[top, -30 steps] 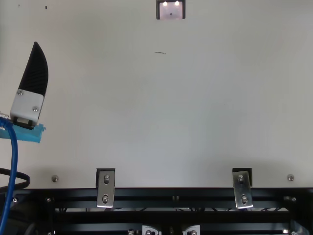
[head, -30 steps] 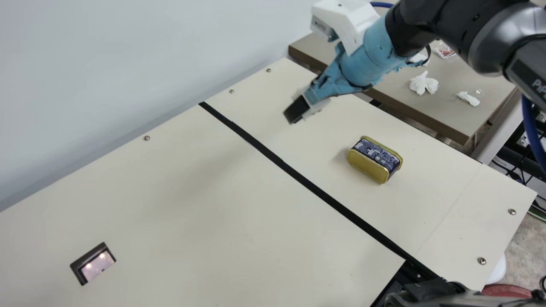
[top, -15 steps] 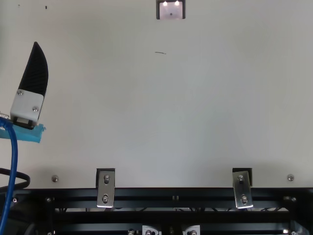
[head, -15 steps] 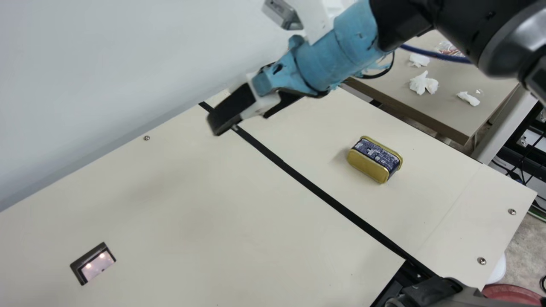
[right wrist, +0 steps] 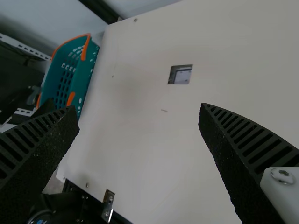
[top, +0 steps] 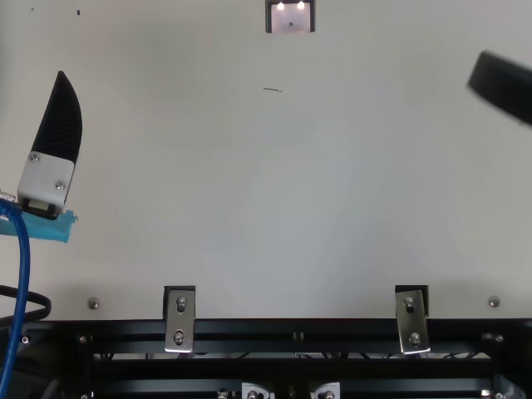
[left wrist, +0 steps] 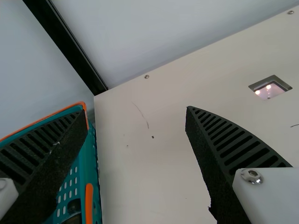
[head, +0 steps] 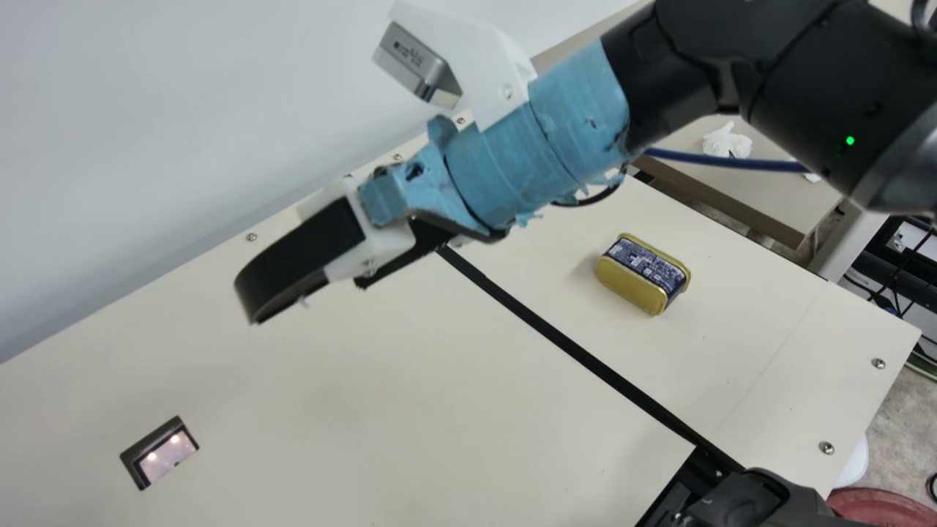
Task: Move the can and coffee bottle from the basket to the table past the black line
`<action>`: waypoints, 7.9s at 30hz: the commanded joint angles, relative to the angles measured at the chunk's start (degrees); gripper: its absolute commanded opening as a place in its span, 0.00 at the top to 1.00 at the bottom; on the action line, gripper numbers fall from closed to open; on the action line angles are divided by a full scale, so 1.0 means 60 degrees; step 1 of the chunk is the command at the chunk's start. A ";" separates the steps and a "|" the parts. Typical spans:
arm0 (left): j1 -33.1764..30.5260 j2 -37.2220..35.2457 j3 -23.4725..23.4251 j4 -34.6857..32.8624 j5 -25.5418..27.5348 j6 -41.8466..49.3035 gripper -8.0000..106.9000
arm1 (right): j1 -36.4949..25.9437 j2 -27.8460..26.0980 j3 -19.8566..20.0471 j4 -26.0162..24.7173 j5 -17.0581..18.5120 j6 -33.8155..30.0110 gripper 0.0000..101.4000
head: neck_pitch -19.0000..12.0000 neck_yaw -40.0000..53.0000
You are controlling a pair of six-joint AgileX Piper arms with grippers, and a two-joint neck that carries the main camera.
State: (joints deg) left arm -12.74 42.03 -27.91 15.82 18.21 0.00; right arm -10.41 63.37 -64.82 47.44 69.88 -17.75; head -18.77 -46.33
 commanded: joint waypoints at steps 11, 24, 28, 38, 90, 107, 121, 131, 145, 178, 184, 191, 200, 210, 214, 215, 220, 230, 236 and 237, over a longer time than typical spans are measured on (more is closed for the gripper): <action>0.0000 0.0000 0.0000 0.0000 0.0000 0.0000 0.15 | 0.0536 -0.0439 0.0241 0.0030 0.0001 0.0503 0.00 | -0.0268 -0.0238; 0.0000 0.0000 0.0000 0.0000 0.0000 0.0000 0.15 | 0.0591 -0.0670 0.0275 0.0035 0.0003 0.0786 0.00 | -0.0268 -0.0238; 0.0000 0.0000 0.0000 0.0000 0.0000 0.0000 0.15 | 0.0519 -0.1069 0.0342 0.0194 0.0003 0.0997 0.00 | -0.0268 -0.0238; 0.0000 0.0000 0.0000 0.0000 0.0000 0.0000 0.15 | -0.0015 -0.1873 0.0578 0.0800 0.0033 0.1322 0.00 | -0.0268 -0.0238; 0.0000 0.0000 0.0000 0.0000 0.0000 0.0000 0.15 | -0.0015 -0.1883 0.0578 0.0831 0.0023 0.1322 0.00 | -0.0886 1.2344; 0.0000 0.0000 0.0000 0.0000 0.0000 0.0000 0.15 | -0.0015 -0.1883 0.0578 0.0831 0.0023 0.1322 0.00 | -0.1018 1.4698; 0.0853 0.0673 -0.0492 0.0048 0.0023 -0.0697 0.15 | -0.0015 -0.1883 0.0578 0.0831 0.0014 0.1322 0.00 | -0.1018 1.4698; 0.2511 0.1939 -0.1682 -0.0643 0.0366 -0.1452 0.15 | -0.0015 -0.1883 0.0578 0.0831 0.0014 0.1322 0.00 | -0.1018 1.4698; 0.4654 0.4912 -0.3804 -0.1592 0.1582 -0.0512 0.15 | -0.0015 -0.1883 0.0578 0.0831 0.0014 0.1322 0.00 | -0.1018 1.4698; 0.7568 0.9930 -0.8544 -0.3357 0.4193 0.3515 0.15 | -0.0015 -0.1883 0.0578 0.0831 0.0014 0.1322 0.00 | -0.1018 1.4698; 0.7907 1.0648 -0.8965 -0.3849 0.4642 0.4814 0.15 | -0.0015 -0.1883 0.0578 0.0831 0.0014 0.1322 0.00 | -0.1018 1.4698; 0.7886 1.1269 -0.9003 -0.4091 0.4863 0.5652 0.15 | -0.0015 -0.1883 0.0578 0.0831 0.0014 0.1322 0.00 | -0.1018 1.4698; 0.7642 1.2076 -0.8967 -0.4023 0.4924 0.5656 0.15 | -0.0015 -0.1883 0.0578 0.0831 0.0014 0.1322 0.00 | -0.1018 1.4698; 0.7457 1.3070 -0.9212 -0.3540 0.5199 0.5047 0.15 | -0.0015 -0.1883 0.0578 0.0831 0.0014 0.1322 0.00 | -0.1018 1.4698; 0.7408 1.3435 -0.9320 -0.3369 0.5260 0.4836 0.15 | -0.0015 -0.1883 0.0578 0.0831 0.0014 0.1322 0.00 | -0.1018 1.4698; 0.7400 1.3513 -0.9339 -0.3321 0.5267 0.4786 0.15 | -0.0015 -0.1883 0.0578 0.0831 0.0014 0.1322 0.00 | -0.1018 1.4698; 0.7362 1.3839 -0.9472 -0.3175 0.5332 0.4565 0.15 | -0.0015 -0.1883 0.0578 0.0831 0.0014 0.1322 0.00 | -0.1018 1.4698; 0.7280 1.4134 -0.9667 -0.3102 0.5437 0.4350 0.15 | -0.0015 -0.1883 0.0578 0.0831 0.0014 0.1322 0.00 | -0.1018 1.4698; 0.7252 1.4363 -0.9731 -0.3025 0.5386 0.4251 0.15 | -0.0015 -0.1883 0.0578 0.0831 0.0014 0.1322 0.00 | -0.1018 1.4698; 0.7249 1.4405 -0.9730 -0.3011 0.5371 0.4237 0.15 | -0.0015 -0.1883 0.0578 0.0831 0.0014 0.1322 0.00 | -0.1018 1.4698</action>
State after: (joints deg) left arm 30.81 128.33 -86.26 -2.39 50.60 25.48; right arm -10.50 52.08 -61.35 52.42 69.97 -9.82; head -23.17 41.06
